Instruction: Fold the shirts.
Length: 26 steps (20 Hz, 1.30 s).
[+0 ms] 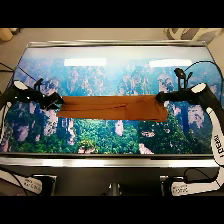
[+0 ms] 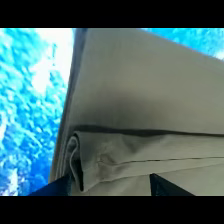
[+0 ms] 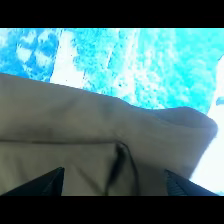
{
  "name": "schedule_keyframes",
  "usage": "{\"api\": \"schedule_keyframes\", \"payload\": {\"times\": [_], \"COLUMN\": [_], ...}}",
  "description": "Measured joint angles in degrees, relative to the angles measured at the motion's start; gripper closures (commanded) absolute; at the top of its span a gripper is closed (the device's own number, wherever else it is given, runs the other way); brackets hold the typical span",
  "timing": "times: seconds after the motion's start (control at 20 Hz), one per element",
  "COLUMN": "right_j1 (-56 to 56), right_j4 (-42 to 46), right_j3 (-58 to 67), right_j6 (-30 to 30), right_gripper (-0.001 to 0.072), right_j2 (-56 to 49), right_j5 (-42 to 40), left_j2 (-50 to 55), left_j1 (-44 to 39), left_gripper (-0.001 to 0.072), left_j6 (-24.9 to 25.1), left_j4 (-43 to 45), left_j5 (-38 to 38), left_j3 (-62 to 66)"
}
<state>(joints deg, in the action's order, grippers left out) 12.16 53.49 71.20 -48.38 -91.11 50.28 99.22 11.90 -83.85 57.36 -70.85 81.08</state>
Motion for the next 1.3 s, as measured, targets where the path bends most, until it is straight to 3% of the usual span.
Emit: {"api": "schedule_keyframes", "payload": {"times": [0.25, 0.55, 0.6, 0.65, 0.7, 0.8, 1.05, 1.3], "right_j1": [8.2, 8.87, 8.04, 6.95, 5.95, 4.39, 1.33, -2.05], "right_j4": [3.37, -7.61, -8.98, -10.05, -10.25, -11.54, -17.66, -18.97], "right_j3": [0.72, 0.98, 0.98, 1.03, 0.98, 1.4, 5.14, 6.73], "right_j6": [-0.92, -1.16, -1.18, -1.2, -1.27, -1.49, -0.79, -2.1], "right_gripper": [-0.0004, 0.0006, 0.0102, 0.0452, 0.0662, 0.0688, 0.069, 0.0691], "right_j2": [-2.84, -10.14, -10.84, -11.47, -11.91, -11.82, -6.21, 3.45], "right_j5": [12.87, 21.4, 21.53, 20.92, 19.65, 18.62, 18.23, 21.62], "left_j2": [-4.87, -11.78, -12.24, -12.57, -12.68, -12.41, -7.96, 1.14], "left_j1": [1.84, 0.2, -0.42, -1.25, -2.25, -4.98, -17.4, -30.73], "left_gripper": [0.0129, 0.013, 0.0129, 0.0135, 0.0262, 0.0691, 0.0682, 0.0683], "left_j6": [-0.15, 0.28, 0.28, 0.33, 0.35, 0.74, 5.77, 5.44], "left_j4": [-0.2, -0.24, -0.22, -0.2, -0.2, -0.2, -0.81, -4.15], "left_j5": [-5.88, -8.57, -8.83, -8.85, -8.87, -7.96, 1.44, 12.63], "left_j3": [5.86, 7.34, 7.39, 7.45, 7.45, 7.48, 7.52, 8.09]}}
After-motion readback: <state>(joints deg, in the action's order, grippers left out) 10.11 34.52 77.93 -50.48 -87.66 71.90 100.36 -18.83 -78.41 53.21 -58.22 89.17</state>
